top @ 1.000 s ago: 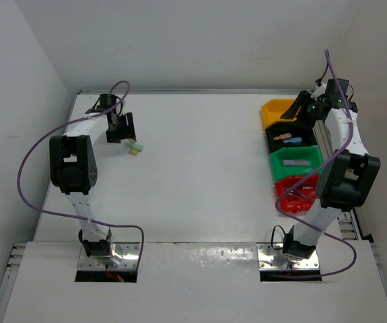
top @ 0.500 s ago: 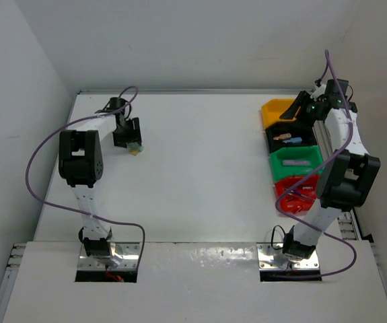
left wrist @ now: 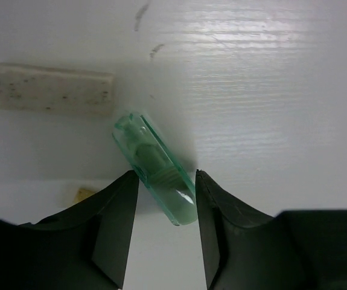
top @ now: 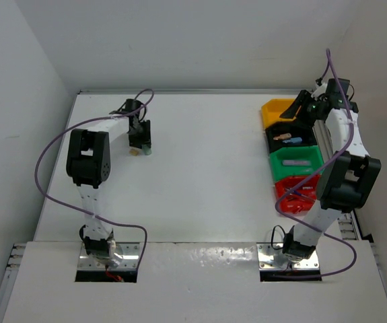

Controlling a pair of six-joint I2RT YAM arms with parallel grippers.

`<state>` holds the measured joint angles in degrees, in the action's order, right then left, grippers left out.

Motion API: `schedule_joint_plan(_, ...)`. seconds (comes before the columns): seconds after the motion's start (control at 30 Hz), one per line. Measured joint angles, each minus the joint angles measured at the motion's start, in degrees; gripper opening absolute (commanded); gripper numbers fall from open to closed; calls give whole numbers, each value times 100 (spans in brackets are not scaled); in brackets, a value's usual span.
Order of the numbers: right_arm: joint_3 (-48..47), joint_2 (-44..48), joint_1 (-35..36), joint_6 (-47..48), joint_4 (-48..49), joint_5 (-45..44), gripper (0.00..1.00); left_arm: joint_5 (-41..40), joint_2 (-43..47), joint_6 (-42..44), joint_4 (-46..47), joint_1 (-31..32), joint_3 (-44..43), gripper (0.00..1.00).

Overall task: Sort the stationery into containers
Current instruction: Pick up the pen from the center of the board.

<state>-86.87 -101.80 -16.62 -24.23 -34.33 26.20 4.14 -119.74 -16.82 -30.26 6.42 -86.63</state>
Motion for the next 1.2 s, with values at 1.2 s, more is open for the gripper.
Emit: schedule_joint_plan(1.2, 774, 911, 2817, -297, 1084, -94, 51, 3449, 1784, -275, 2107, 562, 1353, 8)
